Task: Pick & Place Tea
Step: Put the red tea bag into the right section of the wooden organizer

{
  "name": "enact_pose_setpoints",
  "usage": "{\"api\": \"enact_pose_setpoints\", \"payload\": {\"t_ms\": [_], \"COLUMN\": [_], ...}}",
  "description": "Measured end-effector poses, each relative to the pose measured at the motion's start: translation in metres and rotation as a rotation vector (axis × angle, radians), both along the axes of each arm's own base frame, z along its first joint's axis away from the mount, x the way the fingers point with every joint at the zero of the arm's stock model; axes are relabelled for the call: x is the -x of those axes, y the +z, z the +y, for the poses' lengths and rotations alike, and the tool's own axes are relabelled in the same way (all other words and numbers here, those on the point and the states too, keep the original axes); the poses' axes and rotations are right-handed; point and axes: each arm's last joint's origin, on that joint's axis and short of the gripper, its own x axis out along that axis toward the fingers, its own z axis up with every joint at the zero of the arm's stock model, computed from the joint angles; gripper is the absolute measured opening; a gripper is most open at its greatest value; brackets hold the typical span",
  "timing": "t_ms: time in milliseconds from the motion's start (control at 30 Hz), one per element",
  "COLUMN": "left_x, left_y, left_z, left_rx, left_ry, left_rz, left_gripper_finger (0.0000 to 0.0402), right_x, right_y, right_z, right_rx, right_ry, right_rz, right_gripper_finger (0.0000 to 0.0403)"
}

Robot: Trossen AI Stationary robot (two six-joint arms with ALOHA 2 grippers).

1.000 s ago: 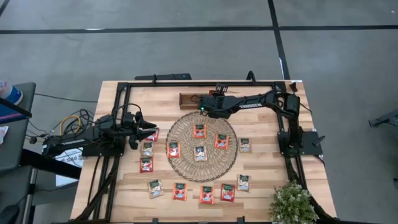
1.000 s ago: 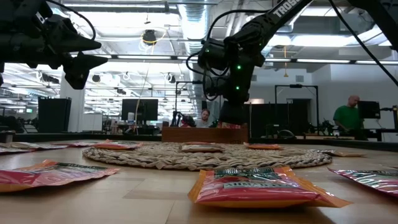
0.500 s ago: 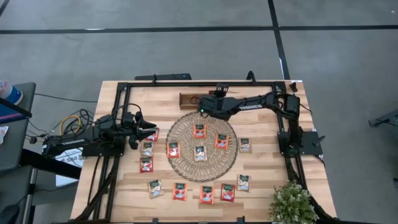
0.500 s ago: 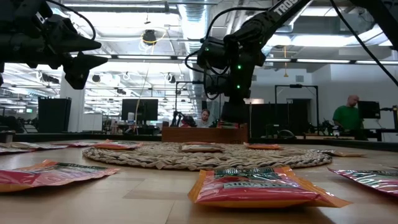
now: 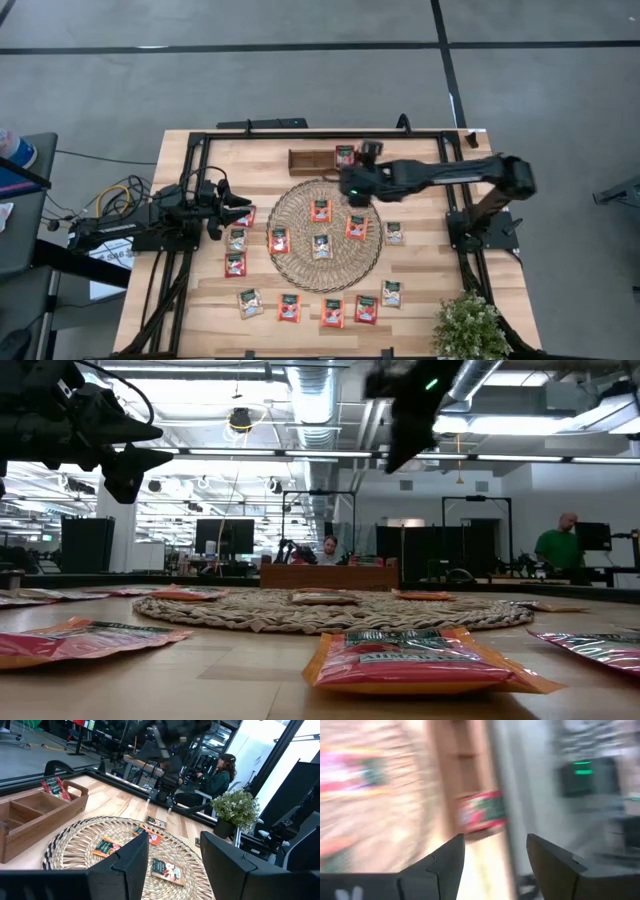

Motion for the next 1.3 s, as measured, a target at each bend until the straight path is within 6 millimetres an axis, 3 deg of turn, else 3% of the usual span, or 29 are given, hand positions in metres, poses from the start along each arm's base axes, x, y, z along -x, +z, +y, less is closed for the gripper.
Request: {"api": "enact_pose_setpoints", "payload": {"t_ms": [200, 333, 600, 800, 1033, 1300], "left_x": [0.0, 0.0, 0.0, 0.0, 0.0, 0.0], "left_y": [0.0, 0.0, 0.001, 0.001, 0.001, 0.001], "left_z": [0.0, 0.0, 0.0, -0.001, -0.001, -0.002], "left_rx": [0.0, 0.0, 0.0, 0.002, 0.005, 0.009], "left_ry": [0.0, 0.0, -0.004, -0.019, -0.049, -0.071], "left_rz": [0.0, 0.0, -0.006, -0.007, -0.01, -0.009], "left_gripper_finger": [0.017, 0.017, 0.017, 0.017, 0.017, 0.017], "right_x": [0.04, 0.048, 0.037, 0.023, 0.009, 0.007], "right_y": [0.02, 0.019, -0.019, -0.05, -0.075, -0.095], "right_z": [0.037, 0.069, 0.132, 0.167, 0.195, 0.21], "right_rx": [-0.519, -0.687, -0.656, -0.675, -0.79, -0.823], "right_ry": [-0.012, 0.055, 0.224, 0.288, 0.34, 0.285], "right_rz": [-0.037, 0.045, 0.242, 0.283, 0.277, 0.306], "right_gripper_finger": [0.0204, 0.0194, 0.0172, 0.0164, 0.0171, 0.017]}}
